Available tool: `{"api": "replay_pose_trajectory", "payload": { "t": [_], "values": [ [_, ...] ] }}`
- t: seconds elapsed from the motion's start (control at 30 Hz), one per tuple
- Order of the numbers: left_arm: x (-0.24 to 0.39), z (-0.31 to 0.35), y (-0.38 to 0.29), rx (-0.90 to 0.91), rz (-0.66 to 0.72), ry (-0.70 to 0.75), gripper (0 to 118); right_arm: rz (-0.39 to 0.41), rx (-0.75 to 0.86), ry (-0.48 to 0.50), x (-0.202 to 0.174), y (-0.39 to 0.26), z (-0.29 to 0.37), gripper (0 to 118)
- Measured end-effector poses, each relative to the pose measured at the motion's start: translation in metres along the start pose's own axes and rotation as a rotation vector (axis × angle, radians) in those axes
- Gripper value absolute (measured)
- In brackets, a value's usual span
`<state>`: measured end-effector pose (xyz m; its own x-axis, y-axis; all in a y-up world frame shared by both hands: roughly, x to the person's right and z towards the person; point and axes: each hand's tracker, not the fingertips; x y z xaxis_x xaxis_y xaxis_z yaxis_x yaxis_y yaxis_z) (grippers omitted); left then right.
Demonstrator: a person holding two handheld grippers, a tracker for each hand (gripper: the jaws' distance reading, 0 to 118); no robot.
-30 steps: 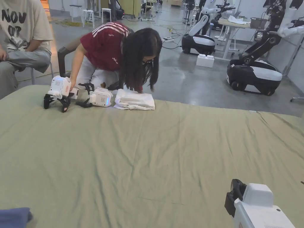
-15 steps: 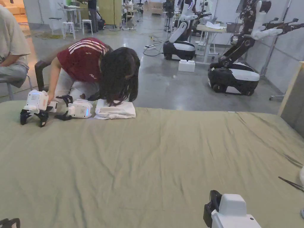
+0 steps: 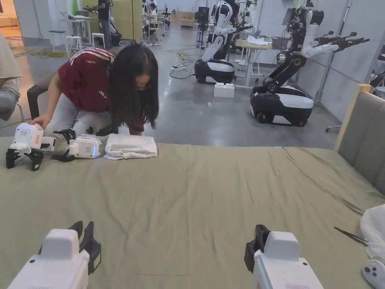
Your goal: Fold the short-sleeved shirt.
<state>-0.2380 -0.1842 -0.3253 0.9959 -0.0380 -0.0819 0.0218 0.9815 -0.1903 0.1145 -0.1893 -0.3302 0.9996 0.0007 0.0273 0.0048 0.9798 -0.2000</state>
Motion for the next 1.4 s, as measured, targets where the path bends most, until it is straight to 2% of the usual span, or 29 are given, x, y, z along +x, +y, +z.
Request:
{"api": "replay_pose_trajectory", "payload": {
  "t": [0.27, 0.5, 0.93, 1.13, 1.2, 1.23, 1.3, 1.33, 1.37, 1.4],
  "values": [
    [0.005, -0.005, 0.007, 0.028, 0.038, -0.037, 0, 0.019, 0.044, -0.010, 0.000, 0.007, 0.000, 0],
    [-0.004, -0.004, 0.003, 0.015, 0.060, 0.001, 0, 0.016, 0.029, -0.004, -0.002, 0.001, 0.001, 0],
    [0.002, 0.003, -0.003, 0.022, 0.020, -0.009, 0, 0.000, 0.010, 0.013, -0.012, -0.005, 0.003, 0],
    [0.003, 0.004, -0.003, 0.029, 0.023, 0.002, 0, 0.017, 0.021, 0.025, -0.016, -0.002, 0.005, 0],
    [0.000, 0.004, -0.001, 0.031, 0.022, 0.008, 3, 0.020, 0.026, 0.026, -0.017, 0.000, 0.004, 0],
    [0.000, 0.004, 0.000, 0.032, 0.023, 0.012, 9, 0.020, 0.030, 0.027, -0.018, 0.001, 0.004, 0],
    [-0.003, 0.003, 0.001, 0.037, 0.023, 0.014, 29, 0.022, 0.033, 0.028, -0.019, 0.003, 0.004, 8],
    [-0.002, 0.003, 0.002, 0.040, 0.023, 0.017, 40, 0.023, 0.034, 0.030, -0.019, 0.003, 0.003, 21],
    [-0.002, 0.003, 0.003, 0.040, 0.021, 0.017, 59, 0.024, 0.036, 0.031, -0.019, 0.003, 0.003, 50],
    [-0.002, 0.003, 0.003, 0.042, 0.021, 0.013, 70, 0.025, 0.038, 0.032, -0.020, 0.003, 0.002, 71]
  ]
}}
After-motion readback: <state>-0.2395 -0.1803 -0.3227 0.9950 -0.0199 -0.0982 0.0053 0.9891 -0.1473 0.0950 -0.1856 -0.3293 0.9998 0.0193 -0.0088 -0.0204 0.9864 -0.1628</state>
